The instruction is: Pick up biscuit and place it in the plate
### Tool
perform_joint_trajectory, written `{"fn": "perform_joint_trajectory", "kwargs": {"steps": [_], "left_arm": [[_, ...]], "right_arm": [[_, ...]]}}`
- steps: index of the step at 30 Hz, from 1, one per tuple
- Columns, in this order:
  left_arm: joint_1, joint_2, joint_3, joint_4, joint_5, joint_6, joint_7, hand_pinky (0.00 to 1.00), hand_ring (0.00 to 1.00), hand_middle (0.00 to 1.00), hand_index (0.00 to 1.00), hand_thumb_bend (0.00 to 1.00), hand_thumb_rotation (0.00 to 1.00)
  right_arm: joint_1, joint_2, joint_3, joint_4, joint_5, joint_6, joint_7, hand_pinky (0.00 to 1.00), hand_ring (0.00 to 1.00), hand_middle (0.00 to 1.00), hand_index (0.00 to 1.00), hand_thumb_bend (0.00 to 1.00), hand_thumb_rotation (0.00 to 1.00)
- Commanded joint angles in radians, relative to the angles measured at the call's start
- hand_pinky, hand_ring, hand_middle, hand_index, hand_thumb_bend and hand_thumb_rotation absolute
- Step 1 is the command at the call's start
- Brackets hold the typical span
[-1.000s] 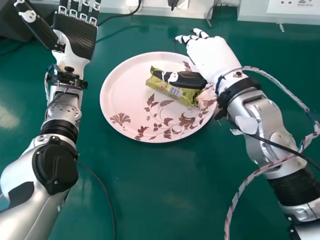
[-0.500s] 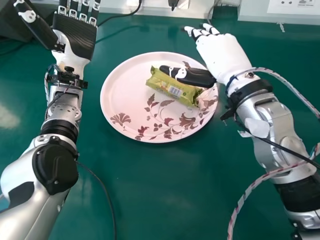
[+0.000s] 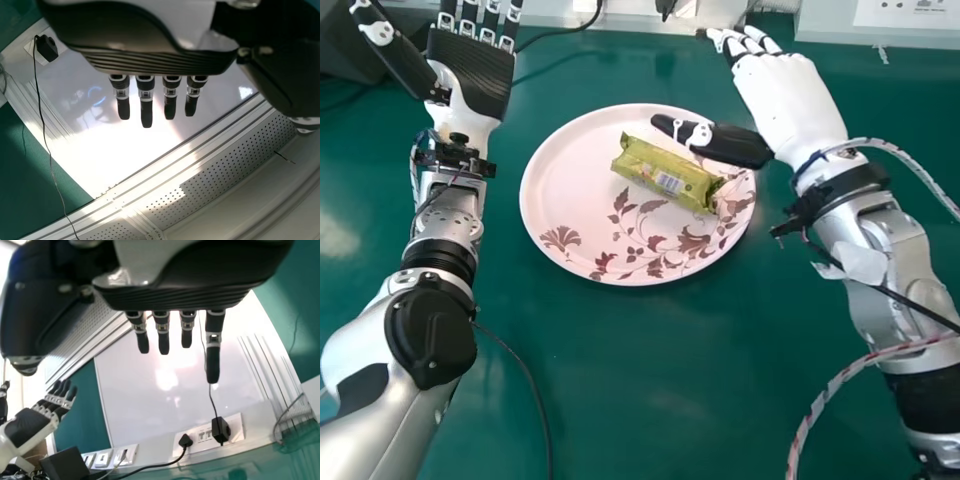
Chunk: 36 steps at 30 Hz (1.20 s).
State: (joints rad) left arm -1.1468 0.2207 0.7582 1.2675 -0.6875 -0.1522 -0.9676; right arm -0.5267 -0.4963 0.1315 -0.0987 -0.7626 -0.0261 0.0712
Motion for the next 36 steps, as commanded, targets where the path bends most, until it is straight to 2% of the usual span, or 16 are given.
{"fn": "perform_joint_trajectory", "kwargs": {"steps": [1,7,16,21,26,28,31,36], "left_arm": [[0.010,-0.002,-0.005,-0.002,-0.001,-0.009,-0.010,0.93,0.91,0.98,0.99,0.98,0.76],[0.009,-0.001,-0.005,0.000,-0.001,-0.011,-0.015,0.91,0.90,0.98,0.99,0.96,0.81],[0.008,-0.002,-0.004,0.001,-0.002,-0.015,-0.016,0.87,0.89,0.97,0.99,0.97,0.86],[0.007,-0.005,-0.004,0.000,-0.001,-0.017,-0.008,0.82,0.87,0.95,0.97,0.96,0.84],[0.007,-0.004,-0.004,0.000,-0.002,-0.015,-0.009,0.76,0.88,0.95,0.97,0.98,0.84],[0.007,-0.005,-0.006,-0.001,0.001,-0.020,-0.003,0.77,0.90,0.95,0.97,0.98,0.83],[0.008,-0.006,-0.008,-0.001,0.003,-0.026,-0.004,0.79,0.90,0.95,0.97,0.97,0.82],[0.008,-0.006,-0.008,0.000,0.004,-0.030,0.005,0.72,0.86,0.91,0.96,0.96,0.85]], "right_arm": [[0.023,-0.003,-0.025,0.017,0.045,-0.033,-0.026,0.61,0.81,1.00,1.00,0.98,0.69],[0.035,-0.008,-0.060,0.053,0.144,-0.104,-0.043,0.71,0.90,1.00,1.00,0.98,0.68],[0.046,-0.011,-0.091,0.105,0.233,-0.179,-0.060,0.73,0.92,1.00,1.00,1.00,0.67],[0.048,-0.007,-0.107,0.146,0.273,-0.242,-0.088,0.75,0.93,1.00,1.00,1.00,0.67],[0.055,0.004,-0.127,0.161,0.340,-0.276,-0.083,0.77,0.95,1.00,1.00,1.00,0.68],[0.060,0.007,-0.134,0.171,0.370,-0.301,-0.082,0.78,0.95,1.00,1.00,1.00,0.68],[0.069,0.013,-0.144,0.174,0.405,-0.305,-0.073,0.78,0.95,1.00,1.00,1.00,0.68],[0.085,0.021,-0.156,0.169,0.406,-0.303,-0.094,0.79,0.96,1.00,1.00,1.00,0.70]]}}
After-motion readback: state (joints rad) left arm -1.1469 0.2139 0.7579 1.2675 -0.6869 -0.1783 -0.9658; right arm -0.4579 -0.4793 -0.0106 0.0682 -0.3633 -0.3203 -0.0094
